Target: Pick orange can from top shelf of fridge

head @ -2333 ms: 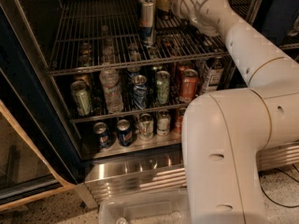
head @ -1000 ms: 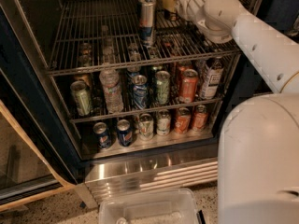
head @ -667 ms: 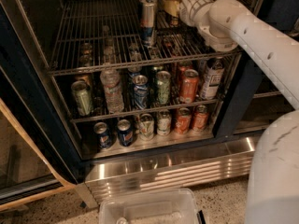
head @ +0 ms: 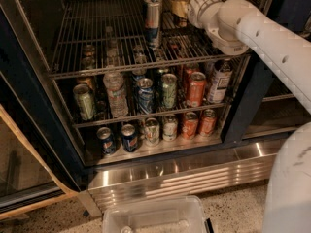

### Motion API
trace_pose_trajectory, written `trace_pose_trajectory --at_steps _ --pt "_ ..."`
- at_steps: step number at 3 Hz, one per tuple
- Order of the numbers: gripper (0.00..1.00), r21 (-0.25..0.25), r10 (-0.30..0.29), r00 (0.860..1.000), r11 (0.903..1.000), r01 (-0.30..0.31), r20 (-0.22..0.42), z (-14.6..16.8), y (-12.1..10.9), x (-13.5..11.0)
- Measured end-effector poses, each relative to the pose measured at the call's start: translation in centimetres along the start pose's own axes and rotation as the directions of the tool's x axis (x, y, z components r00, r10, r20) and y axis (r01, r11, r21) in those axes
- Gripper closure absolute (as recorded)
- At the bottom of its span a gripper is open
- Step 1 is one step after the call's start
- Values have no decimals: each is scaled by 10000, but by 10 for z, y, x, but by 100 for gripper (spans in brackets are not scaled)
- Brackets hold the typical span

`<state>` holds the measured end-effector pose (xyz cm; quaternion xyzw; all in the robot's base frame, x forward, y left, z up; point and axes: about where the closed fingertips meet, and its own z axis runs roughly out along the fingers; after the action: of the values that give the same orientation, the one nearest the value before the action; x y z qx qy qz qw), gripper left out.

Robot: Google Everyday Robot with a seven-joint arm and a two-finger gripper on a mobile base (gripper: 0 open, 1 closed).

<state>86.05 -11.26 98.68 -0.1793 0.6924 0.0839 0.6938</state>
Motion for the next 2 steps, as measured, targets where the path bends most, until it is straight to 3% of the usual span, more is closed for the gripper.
trace_pose_trajectory --at_steps 2 --pt "100 412 137 9992 9990 -152 375 -34 13 -16"
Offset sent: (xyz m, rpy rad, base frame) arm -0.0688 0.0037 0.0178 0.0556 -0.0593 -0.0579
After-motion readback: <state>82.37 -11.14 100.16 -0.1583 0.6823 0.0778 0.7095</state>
